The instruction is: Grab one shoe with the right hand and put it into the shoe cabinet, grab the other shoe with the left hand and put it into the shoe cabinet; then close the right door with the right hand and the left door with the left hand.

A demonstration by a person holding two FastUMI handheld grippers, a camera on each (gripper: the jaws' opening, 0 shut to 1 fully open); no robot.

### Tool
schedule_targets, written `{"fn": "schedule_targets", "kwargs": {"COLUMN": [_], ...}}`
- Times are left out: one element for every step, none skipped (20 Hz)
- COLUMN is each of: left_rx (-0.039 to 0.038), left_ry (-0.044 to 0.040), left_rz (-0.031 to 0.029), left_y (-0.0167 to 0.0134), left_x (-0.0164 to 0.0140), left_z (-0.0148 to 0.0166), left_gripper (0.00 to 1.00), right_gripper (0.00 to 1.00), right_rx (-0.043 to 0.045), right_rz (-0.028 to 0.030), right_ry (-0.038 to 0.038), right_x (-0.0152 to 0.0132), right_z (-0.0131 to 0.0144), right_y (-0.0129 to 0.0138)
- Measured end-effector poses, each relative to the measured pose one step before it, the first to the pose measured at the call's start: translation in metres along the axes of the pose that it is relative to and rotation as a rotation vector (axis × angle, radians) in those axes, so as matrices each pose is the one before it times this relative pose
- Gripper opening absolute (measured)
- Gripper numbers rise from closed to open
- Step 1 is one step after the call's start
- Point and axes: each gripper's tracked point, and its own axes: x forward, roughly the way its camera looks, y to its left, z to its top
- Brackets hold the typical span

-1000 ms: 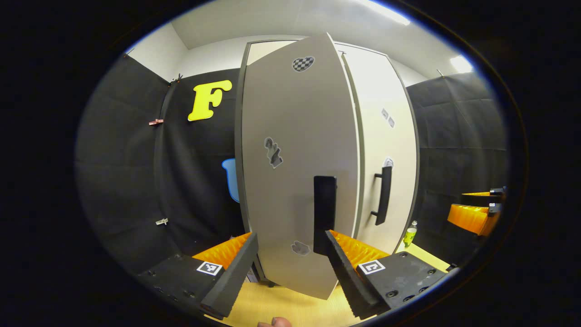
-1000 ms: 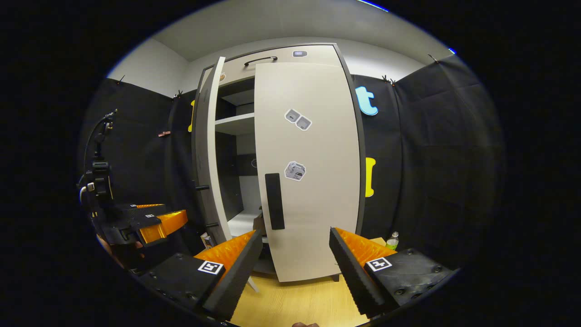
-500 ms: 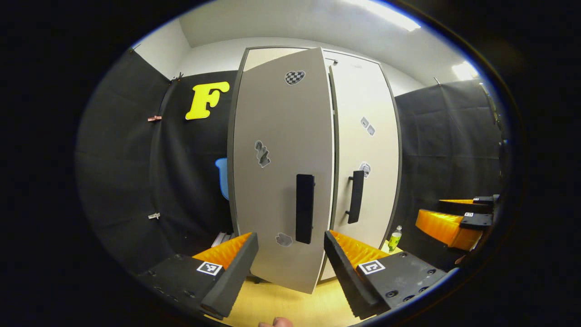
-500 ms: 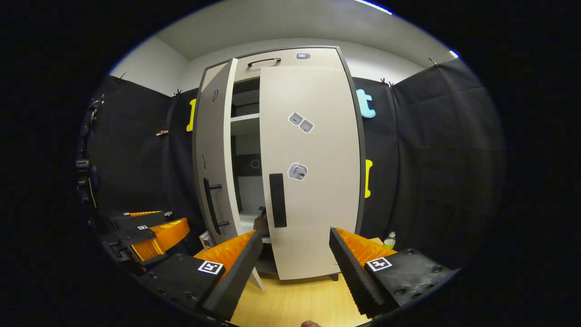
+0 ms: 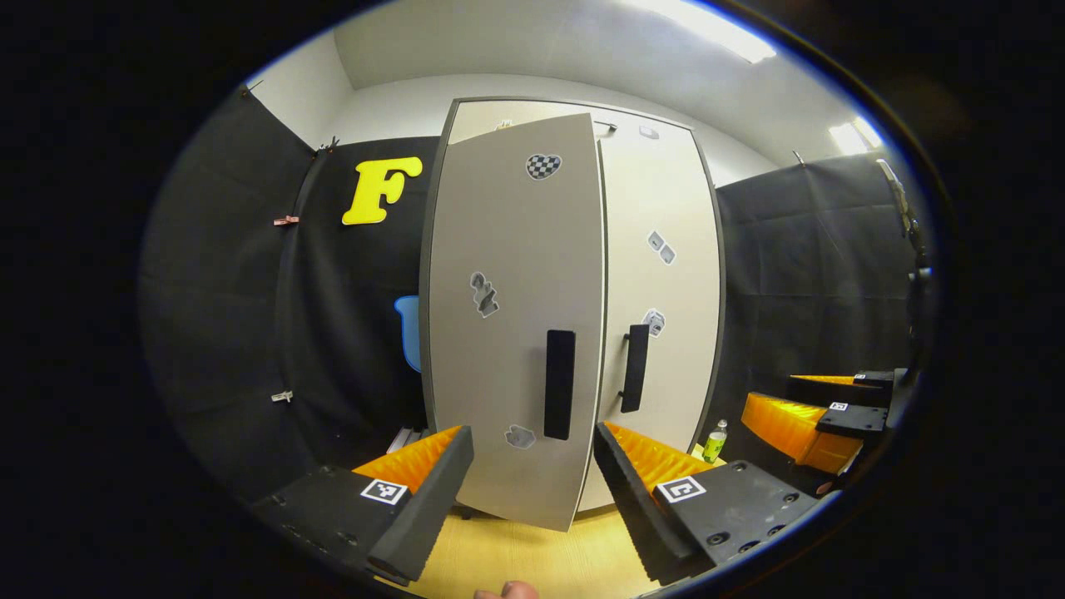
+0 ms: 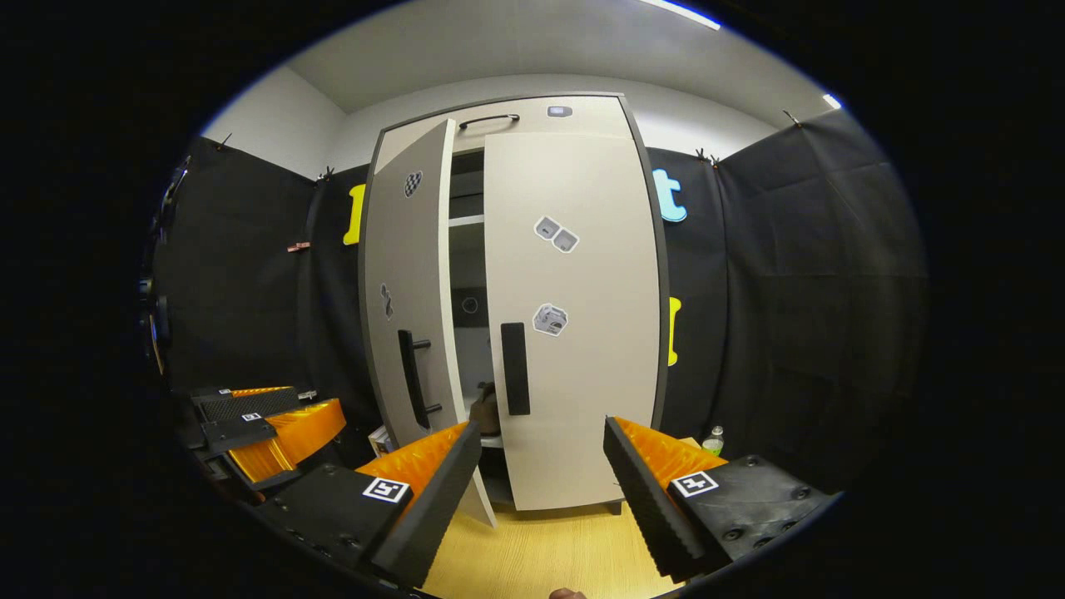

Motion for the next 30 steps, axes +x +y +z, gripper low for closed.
{"fn": "schedule_targets", "kwargs": {"left_rx": [0.00232, 0.00348, 0.00320, 0.00190, 0.00106, 0.00095, 0.00192, 0.00325, 0.00356, 0.00367, -0.00040, -0.00325, -0.00328, -0.00143, 0.00045, 0.00120, 0.00120, 0.00052, -0.00016, -0.00018, -0.00015, -0.00150, -0.00179, -0.00118, 0.00161, 0.00313, 0.00206, 0.00198, 0.00147, -0.00039], "left_ry": [-0.00083, -0.00108, 0.00103, -0.00054, -0.00320, -0.00274, -0.00212, -0.00243, -0.00391, -0.00238, 0.00114, 0.00121, 0.00105, 0.00272, 0.00332, 0.00159, 0.00062, 0.00063, -0.00019, -0.00004, -0.00089, -0.00051, 0.00132, 0.00022, 0.00021, 0.00087, 0.00044, 0.00047, -0.00109, -0.00130], "left_rz": [0.00043, 0.00208, 0.00220, 0.00351, 0.00486, 0.00584, 0.00596, 0.00444, 0.00604, 0.00631, 0.00522, 0.00207, 0.00169, 0.00354, 0.00377, 0.00287, 0.00189, 0.00179, -0.00093, -0.00143, -0.00072, -0.00140, -0.00279, -0.00271, -0.00174, 0.00240, -0.00052, -0.00015, 0.00259, 0.00054], "left_y": [0.00062, 0.00045, 0.00095, 0.00081, 0.00131, 0.00121, 0.00206, 0.00160, 0.00223, 0.00324, 0.00214, 0.00200, 0.00184, 0.00193, 0.00278, 0.00153, 0.00167, 0.00059, 0.00067, 0.00033, 0.00050, -0.00030, -0.00074, -0.00036, -0.00086, 0.00064, 0.00048, 0.00013, 0.00025, 0.00064], "left_x": [-0.00111, -0.00131, -0.00130, -0.00100, -0.00118, -0.00151, -0.00133, -0.00055, -0.00079, -0.00057, -0.00067, -0.00033, -0.00064, 0.00039, -0.00069, 0.00060, -0.00036, 0.00036, 0.00013, 0.00060, -0.00017, 0.00097, -0.00010, 0.00026, 0.00047, 0.00072, 0.00022, 0.00033, -0.00012, 0.00074], "left_z": [0.00022, -0.00048, 0.00014, -0.00036, 0.00091, 0.00038, 0.00102, 0.00006, 0.00122, 0.00069, -0.00063, -0.00169, -0.00036, -0.00039, -0.00021, -0.00153, 0.00018, -0.00084, -0.00005, -0.00043, 0.00053, 0.00027, 0.00009, -0.00032, 0.00073, -0.00032, 0.00036, 0.00008, 0.00046, 0.00020], "left_gripper": [0.93, 0.94, 0.93, 0.93, 0.93, 0.93, 0.93, 0.93, 0.93, 0.93, 0.93, 0.93, 0.93, 0.93, 0.93, 0.93, 0.93, 0.93, 0.93, 0.93, 0.93, 0.93, 0.93, 0.93, 0.93, 0.93, 0.93, 0.93, 0.93, 0.93], "right_gripper": [0.98, 0.98, 0.98, 0.98, 0.98, 0.98, 0.98, 0.98, 0.98, 0.98, 0.98, 0.98, 0.98, 0.98, 0.98, 0.98, 0.98, 0.98, 0.98, 0.98, 0.98, 0.98, 0.98, 0.98, 0.98, 0.98, 0.97, 0.97, 0.97, 0.97], "right_rx": [-0.00515, -0.00275, 0.00007, 0.00071, -0.00124, -0.00206, -0.00141, 0.00028, -0.00052, -0.00166, -0.00281, -0.00230, -0.00270, -0.00483, -0.00532, -0.00450, -0.00184, -0.00177, -0.00374, -0.00703, -0.00779, -0.00496, -0.00176, -0.00073, 0.00085, 0.00258, 0.00246, 0.00110, -0.00095, -0.00106], "right_rz": [-0.00162, -0.00237, 0.00011, 0.00179, 0.00058, -0.00050, 0.00072, 0.00365, 0.00031, 0.00339, 0.00162, 0.00316, 0.00239, -0.00104, -0.00023, -0.00133, -0.00025, -0.00014, -0.00067, -0.00108, -0.00049, 0.00064, 0.00156, 0.00018, -0.00082, 0.00133, 0.00036, 0.00111, 0.00006, 0.00011], "right_ry": [-0.00133, 0.00122, 0.00178, 0.00064, 0.00104, -0.00020, 0.00064, -0.00190, -0.00075, -0.00024, 0.00063, 0.00046, -0.00125, -0.00254, -0.00132, -0.00155, -0.00065, -0.00165, -0.00076, -0.00141, -0.00135, 0.00103, 0.00101, -0.00004, -0.00021, 0.00155, 0.00053, -0.00148, -0.00121, 0.00076], "right_x": [-0.00072, 0.00036, -0.00072, -0.00034, 0.00077, 0.00001, 0.00060, -0.00083, 0.00071, -0.00031, 0.00032, -0.00071, -0.00027, -0.00012, 0.00015, -0.00022, -0.00012, 0.00020, 0.00049, -0.00049, 0.00011, 0.00092, 0.00053, 0.00016, -0.00050, 0.00067, 0.00001, 0.00026, 0.00093, 0.00045], "right_z": [0.00009, -0.00034, -0.00139, -0.00081, 0.00040, -0.00094, -0.00046, 0.00019, -0.00015, 0.00012, -0.00028, -0.00044, -0.00026, -0.00006, 0.00027, 0.00007, -0.00036, 0.00059, -0.00022, 0.00015, -0.00001, -0.00059, -0.00074, -0.00024, 0.00013, 0.00001, -0.00011, 0.00079, -0.00006, -0.00082], "right_y": [-0.00057, -0.00019, -0.00006, 0.00070, 0.00067, 0.00033, 0.00133, 0.00182, 0.00091, 0.00221, 0.00169, 0.00154, 0.00226, 0.00106, 0.00093, 0.00092, 0.00080, 0.00151, 0.00103, 0.00059, 0.00043, 0.00071, 0.00062, -0.00017, -0.00014, -0.00037, 0.00008, -0.00007, 0.00000, 0.00013]}}
